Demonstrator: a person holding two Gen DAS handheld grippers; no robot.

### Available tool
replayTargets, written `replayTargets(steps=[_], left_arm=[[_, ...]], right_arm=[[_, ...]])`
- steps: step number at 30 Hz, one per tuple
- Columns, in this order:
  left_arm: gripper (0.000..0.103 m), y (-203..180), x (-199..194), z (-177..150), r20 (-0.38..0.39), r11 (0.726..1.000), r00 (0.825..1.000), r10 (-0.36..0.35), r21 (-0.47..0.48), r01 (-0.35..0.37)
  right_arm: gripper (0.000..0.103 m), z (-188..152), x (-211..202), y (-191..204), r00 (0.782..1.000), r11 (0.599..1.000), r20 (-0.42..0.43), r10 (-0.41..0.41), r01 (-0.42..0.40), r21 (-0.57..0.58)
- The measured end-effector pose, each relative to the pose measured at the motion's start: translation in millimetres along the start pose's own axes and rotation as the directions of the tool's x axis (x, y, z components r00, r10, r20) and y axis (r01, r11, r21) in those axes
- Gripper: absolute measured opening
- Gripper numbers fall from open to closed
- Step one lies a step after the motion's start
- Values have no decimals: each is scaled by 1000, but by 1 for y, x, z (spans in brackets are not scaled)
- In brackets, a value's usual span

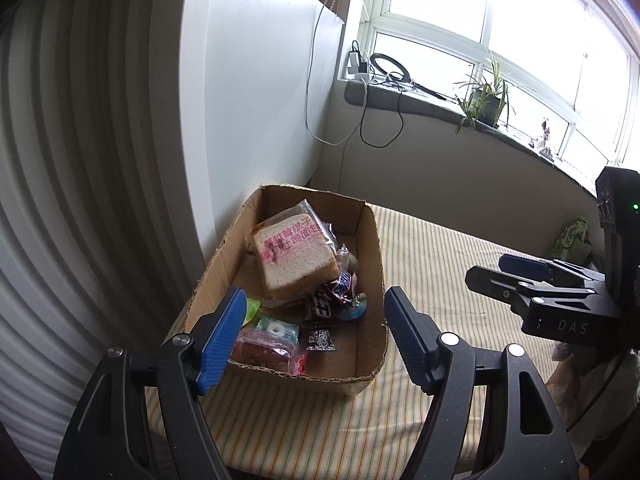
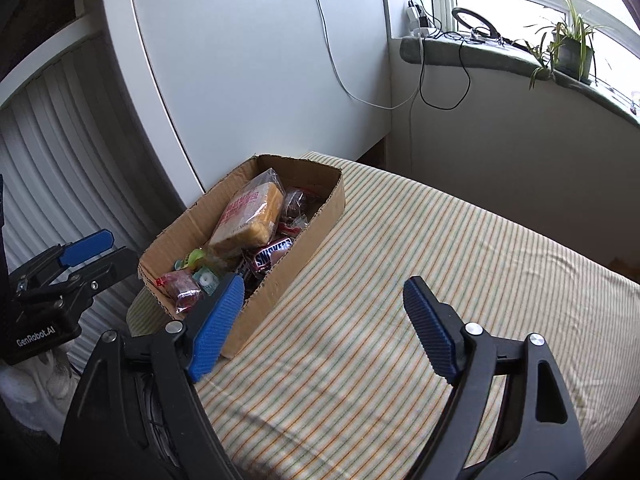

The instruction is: Organize snacks

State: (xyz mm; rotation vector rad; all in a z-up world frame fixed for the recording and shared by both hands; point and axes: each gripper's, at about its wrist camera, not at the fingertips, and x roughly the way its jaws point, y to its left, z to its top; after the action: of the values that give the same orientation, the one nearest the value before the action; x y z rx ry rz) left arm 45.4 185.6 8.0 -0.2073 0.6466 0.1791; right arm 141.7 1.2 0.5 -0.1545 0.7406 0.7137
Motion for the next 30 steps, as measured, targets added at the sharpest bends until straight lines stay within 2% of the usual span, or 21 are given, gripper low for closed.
replayTargets(steps=[4, 11, 19, 30], left_arm=[[80, -6, -8, -5, 23, 1000, 1000, 7, 2, -7], [80, -16, -21, -16, 54, 999, 998, 33, 6, -34], [82, -28, -33, -35, 70, 999, 996, 51, 12, -52], [82, -35, -36, -45, 50, 998, 997, 58, 9, -58]], right_arm=[[94, -14, -24, 9, 997, 996, 58, -56, 60, -61], [94, -42, -49, 19, 989, 988, 103, -109, 119, -101], [94, -61, -60, 23, 986, 989, 114, -121, 130, -76], [94, -69, -63, 14, 986, 990, 109, -124, 130, -49]])
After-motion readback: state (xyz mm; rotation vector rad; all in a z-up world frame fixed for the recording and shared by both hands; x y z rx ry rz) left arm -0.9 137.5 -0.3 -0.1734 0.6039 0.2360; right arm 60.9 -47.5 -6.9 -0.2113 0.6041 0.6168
